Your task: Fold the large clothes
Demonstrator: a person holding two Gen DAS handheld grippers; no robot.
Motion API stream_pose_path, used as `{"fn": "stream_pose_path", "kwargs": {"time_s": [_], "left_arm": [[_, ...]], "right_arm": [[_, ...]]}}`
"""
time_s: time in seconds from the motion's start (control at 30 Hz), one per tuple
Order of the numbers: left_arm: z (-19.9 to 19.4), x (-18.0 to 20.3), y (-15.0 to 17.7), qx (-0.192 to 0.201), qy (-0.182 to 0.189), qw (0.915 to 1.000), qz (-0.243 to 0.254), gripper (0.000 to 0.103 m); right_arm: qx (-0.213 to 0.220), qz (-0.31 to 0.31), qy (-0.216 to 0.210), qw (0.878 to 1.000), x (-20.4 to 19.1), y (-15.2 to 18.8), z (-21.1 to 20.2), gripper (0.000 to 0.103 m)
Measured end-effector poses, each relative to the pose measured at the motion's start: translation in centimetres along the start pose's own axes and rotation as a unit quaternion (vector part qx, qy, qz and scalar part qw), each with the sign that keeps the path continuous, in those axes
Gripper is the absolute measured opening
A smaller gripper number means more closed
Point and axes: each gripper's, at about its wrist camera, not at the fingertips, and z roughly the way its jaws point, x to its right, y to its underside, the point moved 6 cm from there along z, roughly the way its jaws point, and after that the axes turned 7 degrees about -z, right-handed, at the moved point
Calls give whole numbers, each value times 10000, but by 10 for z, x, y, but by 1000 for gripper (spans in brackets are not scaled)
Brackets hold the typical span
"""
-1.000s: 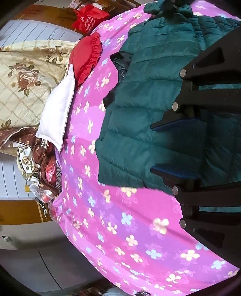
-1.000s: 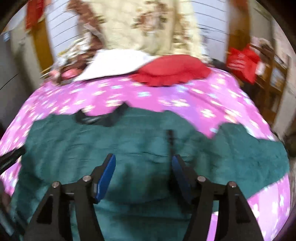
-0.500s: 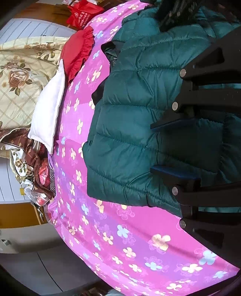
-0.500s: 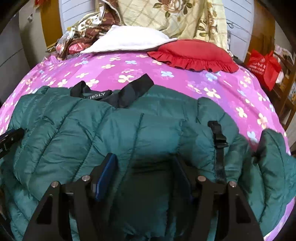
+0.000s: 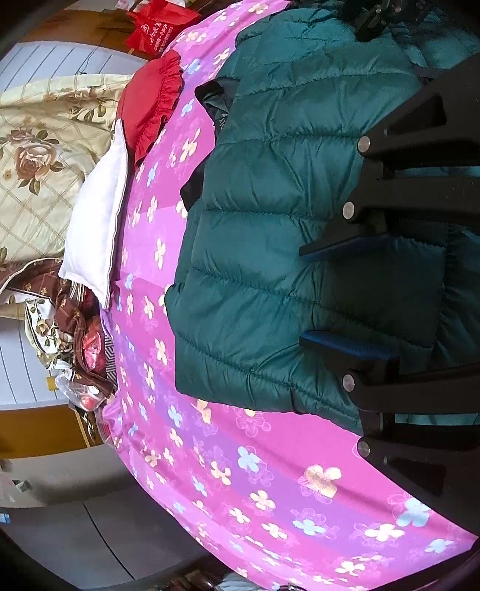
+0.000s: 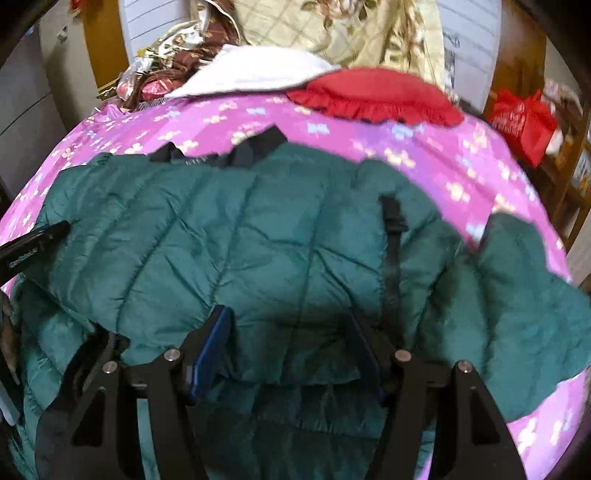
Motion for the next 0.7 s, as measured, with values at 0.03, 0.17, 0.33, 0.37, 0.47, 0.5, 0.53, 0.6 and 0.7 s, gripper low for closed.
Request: {"fn": "stream_pose_path", "kwargs": {"time_s": [0.03,0.17,0.33,0.37,0.47,0.5,0.53,0.6,0.7], "left_arm": [[-3,0,0,-27,16,10000,7,18],[-22,-1,2,-66,184,9998,-99,18],[-53,8,7,44,284,9996,-57,18],[-58,10,8,57,284,9996,-40,18],[-75,18,13,111,391,9992,13,18],[-80,21,15,132,412,9991,39,18],[-84,24,17,143,426,9990,60,18],[-93,33,21,141,501,9986,113,18],[-103,45,26,152,590,9980,137,18]], "right_arm": [[30,-13,40,10000,-1,1,2,67],[0,-103,221,9997,-6,-1,-9,68],[472,148,201,9986,-7,-2,-50,76],[516,151,193,9984,-9,-2,-56,80],[525,117,320,9980,-10,1,-69,81],[513,121,331,9981,-10,3,-71,81],[509,139,327,9981,-9,4,-74,81],[512,216,325,9979,-7,8,-79,81],[532,354,313,9975,0,14,-87,81]]}}
